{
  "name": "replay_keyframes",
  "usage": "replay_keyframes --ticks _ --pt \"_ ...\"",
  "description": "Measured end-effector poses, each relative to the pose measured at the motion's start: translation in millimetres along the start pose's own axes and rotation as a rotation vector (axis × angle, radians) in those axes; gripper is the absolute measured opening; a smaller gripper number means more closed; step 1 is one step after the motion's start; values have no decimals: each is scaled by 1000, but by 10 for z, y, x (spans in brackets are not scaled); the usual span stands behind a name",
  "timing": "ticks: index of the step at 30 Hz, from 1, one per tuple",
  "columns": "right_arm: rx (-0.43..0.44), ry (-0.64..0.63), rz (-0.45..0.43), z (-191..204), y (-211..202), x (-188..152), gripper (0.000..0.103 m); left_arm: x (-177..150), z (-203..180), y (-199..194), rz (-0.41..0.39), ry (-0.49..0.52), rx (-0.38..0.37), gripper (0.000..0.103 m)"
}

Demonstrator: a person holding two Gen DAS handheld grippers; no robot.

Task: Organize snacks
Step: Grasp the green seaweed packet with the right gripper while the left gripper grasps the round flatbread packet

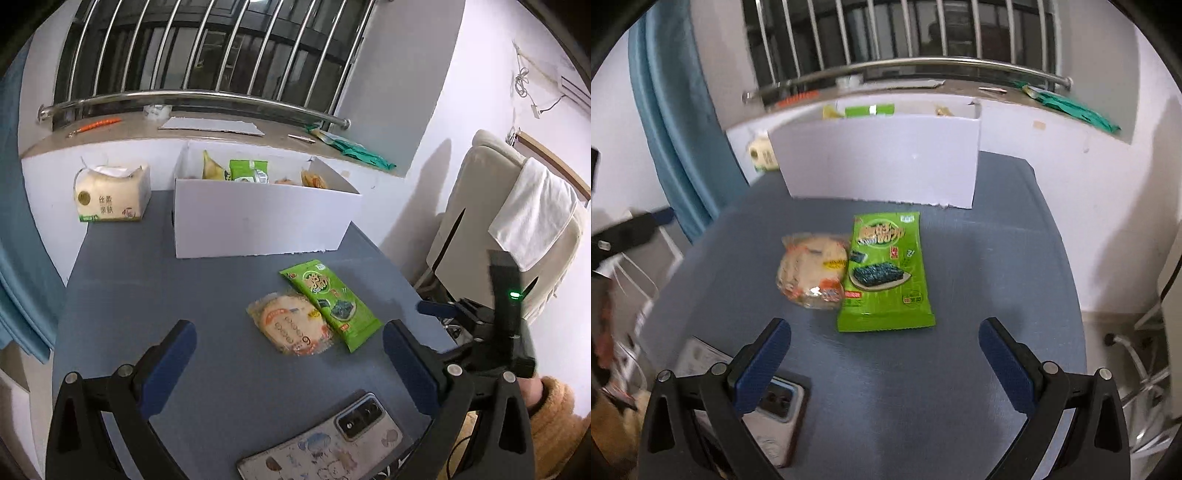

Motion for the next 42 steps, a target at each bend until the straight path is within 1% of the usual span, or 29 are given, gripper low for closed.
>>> replay_keyframes --ticks 4,8,12,17,18,19,20,21,22,24,26,29,32,35,38,40,42 --pt "-11 -20 25 77 209 43 103 -33 -9 -17 2 -4 -5 103" --pt "-18 -32 67 173 486 172 103 -56 -18 -16 6 -7 -8 103" --pt "-77 -52 106 206 771 273 103 -89 -18 -27 13 -5 -2 103" --pt "-43 -33 105 167 901 337 103 -170 23 -7 29 -20 7 103" --pt "-29 -11 120 131 924 339 101 -176 28 -3 28 -23 8 103" --pt "-16 9 137 97 946 335 92 -181 34 1 30 -25 6 103" --pt "-41 10 131 58 947 331 86 -189 35 11 33 -27 5 103" --pt "-80 -15 128 46 941 324 69 -197 32 17 34 -28 7 103" --pt "-81 -32 128 46 929 312 70 -200 33 28 38 -28 8 103" --pt "-38 -31 129 51 888 293 69 -206 32 57 46 -26 9 103" --pt "-47 -33 119 30 833 271 65 -210 36 90 53 -28 9 103" --pt "-19 17 86 -52 662 279 65 -214 49 189 79 -35 9 103" --pt "-8 52 45 -170 402 294 65 -212 49 345 112 -32 16 103" --pt "11 90 2 -300 91 273 65 -214 30 605 173 9 31 103" --pt "27 134 -31 -394 -134 230 65 -186 7 927 245 61 24 103" --pt "28 161 -45 -445 -235 220 65 -145 14 1161 291 109 17 103" --pt "27 187 -55 -549 -337 173 65 -115 93 1353 340 126 36 103"
Point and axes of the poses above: each gripper's, at about its wrist camera, not at the fingertips, and y roughly the way its jaws point, z to its left, x to its top, the point moved 5 cm from there along y, roughly the way its jaws point, and after that the axes turned 15 degrees about -x, right-handed, at the moved point
